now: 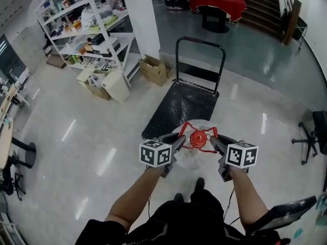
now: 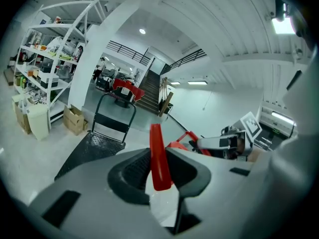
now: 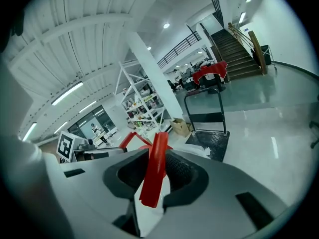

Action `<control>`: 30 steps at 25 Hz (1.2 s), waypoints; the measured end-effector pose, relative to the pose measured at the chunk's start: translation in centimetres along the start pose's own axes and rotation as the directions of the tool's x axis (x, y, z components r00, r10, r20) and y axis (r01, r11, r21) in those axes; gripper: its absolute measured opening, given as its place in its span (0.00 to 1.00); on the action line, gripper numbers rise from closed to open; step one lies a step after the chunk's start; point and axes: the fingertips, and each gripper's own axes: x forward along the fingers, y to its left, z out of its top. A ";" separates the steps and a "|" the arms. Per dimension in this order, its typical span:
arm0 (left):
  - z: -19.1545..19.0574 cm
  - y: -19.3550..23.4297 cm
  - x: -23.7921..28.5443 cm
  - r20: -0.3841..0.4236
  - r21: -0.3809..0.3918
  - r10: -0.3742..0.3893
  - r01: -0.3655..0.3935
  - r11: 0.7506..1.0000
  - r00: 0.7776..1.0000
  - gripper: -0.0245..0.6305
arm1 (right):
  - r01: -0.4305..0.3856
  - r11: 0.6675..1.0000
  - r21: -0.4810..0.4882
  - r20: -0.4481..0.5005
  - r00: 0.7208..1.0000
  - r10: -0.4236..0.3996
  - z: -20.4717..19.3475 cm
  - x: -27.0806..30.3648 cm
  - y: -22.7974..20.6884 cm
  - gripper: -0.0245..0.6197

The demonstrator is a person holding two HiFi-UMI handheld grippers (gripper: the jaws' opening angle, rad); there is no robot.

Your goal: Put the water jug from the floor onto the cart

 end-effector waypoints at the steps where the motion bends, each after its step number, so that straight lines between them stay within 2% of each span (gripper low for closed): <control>1: 0.8 0.9 0.7 0.004 -0.003 0.006 -0.006 1.000 1.000 0.17 | -0.007 1.000 0.000 -0.003 1.000 0.007 0.8 1.1 -0.5 0.20; 7: 5.5 7.5 6.0 0.006 -0.043 0.081 -0.081 0.996 0.997 0.16 | -0.073 0.997 -0.005 -0.047 0.996 0.072 6.2 9.0 -4.4 0.20; 11: 8.4 11.8 8.6 0.010 -0.098 0.144 -0.142 0.985 0.990 0.17 | -0.127 0.992 -0.019 -0.085 0.988 0.125 10.0 14.1 -6.0 0.20; 15: 11.2 15.6 11.6 0.025 -0.123 0.184 -0.180 0.976 0.983 0.16 | -0.165 0.986 -0.028 -0.107 0.981 0.161 13.4 18.8 -8.3 0.20; 19: 12.2 19.7 14.4 0.001 -0.137 0.195 -0.193 0.972 0.981 0.16 | -0.144 0.989 -0.032 -0.131 0.982 0.138 15.0 23.3 -10.1 0.20; 23: 13.8 23.5 17.4 -0.006 -0.151 0.162 -0.161 0.975 0.987 0.16 | -0.096 0.995 -0.008 -0.129 0.987 0.094 17.0 27.3 -12.5 0.20; 30: 15.1 31.2 20.8 -0.069 -0.127 0.142 -0.149 0.981 0.988 0.16 | -0.036 0.999 0.019 -0.143 0.989 0.039 17.9 34.7 -14.5 0.20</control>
